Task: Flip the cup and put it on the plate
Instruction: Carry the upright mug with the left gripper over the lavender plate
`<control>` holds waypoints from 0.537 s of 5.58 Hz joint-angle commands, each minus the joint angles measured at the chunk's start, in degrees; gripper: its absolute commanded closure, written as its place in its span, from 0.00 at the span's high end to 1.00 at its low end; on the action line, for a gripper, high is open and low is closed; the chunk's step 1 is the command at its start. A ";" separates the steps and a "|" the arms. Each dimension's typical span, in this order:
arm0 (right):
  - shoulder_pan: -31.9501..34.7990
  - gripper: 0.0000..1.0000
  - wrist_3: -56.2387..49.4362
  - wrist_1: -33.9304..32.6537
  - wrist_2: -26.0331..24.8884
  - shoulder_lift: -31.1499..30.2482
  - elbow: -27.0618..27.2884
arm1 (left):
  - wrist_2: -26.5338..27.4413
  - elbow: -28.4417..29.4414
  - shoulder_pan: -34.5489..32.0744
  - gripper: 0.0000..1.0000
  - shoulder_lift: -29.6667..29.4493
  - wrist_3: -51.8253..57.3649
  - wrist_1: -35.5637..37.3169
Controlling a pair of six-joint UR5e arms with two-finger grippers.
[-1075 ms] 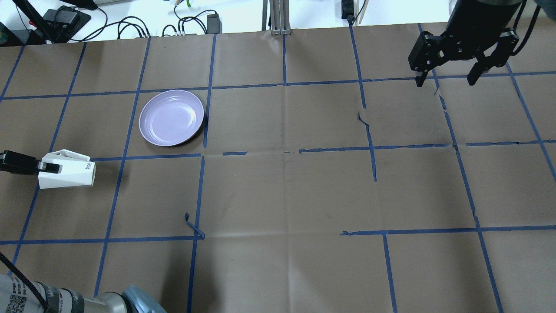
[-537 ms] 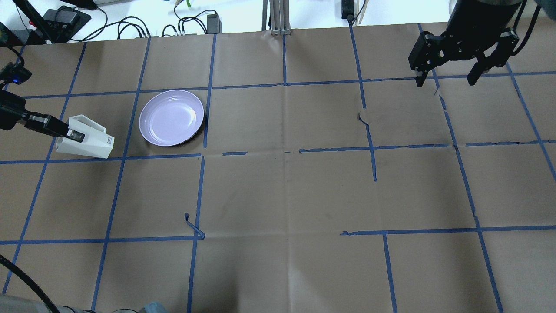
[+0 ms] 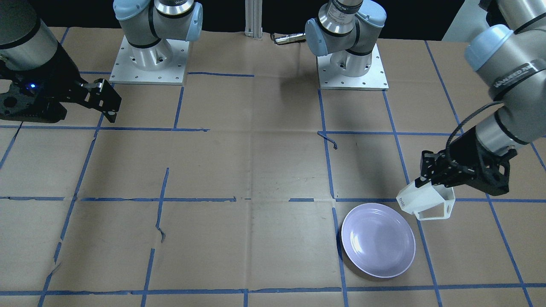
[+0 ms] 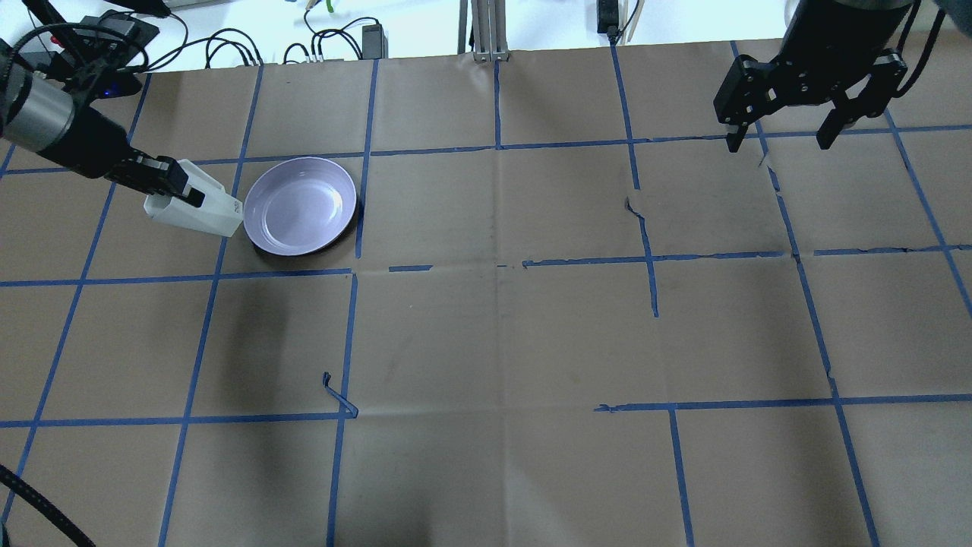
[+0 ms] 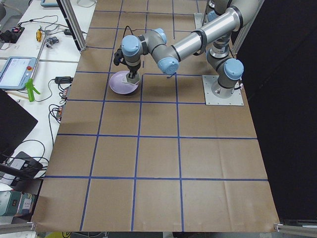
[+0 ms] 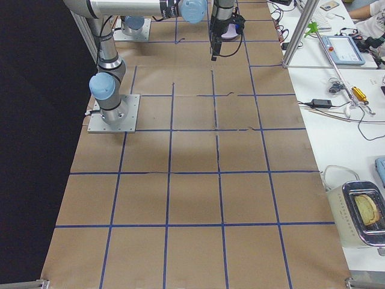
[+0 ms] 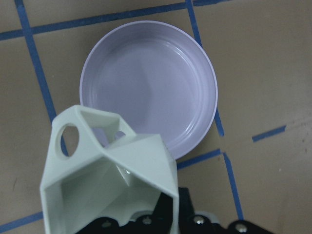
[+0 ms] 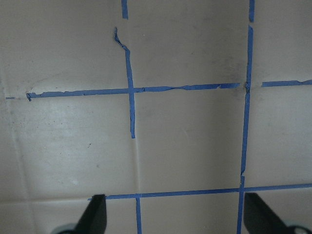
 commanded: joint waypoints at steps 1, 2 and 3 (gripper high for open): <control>0.00 1.00 0.00 0.00 0.00 0.00 0.00 | 5.54 -0.10 -8.05 0.00 -4.59 -13.23 10.62; 0.00 1.00 0.00 0.00 0.00 0.00 0.00 | 9.75 0.51 -10.86 0.00 -8.10 -14.42 16.84; 0.00 1.00 0.00 0.00 0.00 0.00 0.00 | 11.79 0.51 -12.28 0.00 -9.62 -15.83 17.34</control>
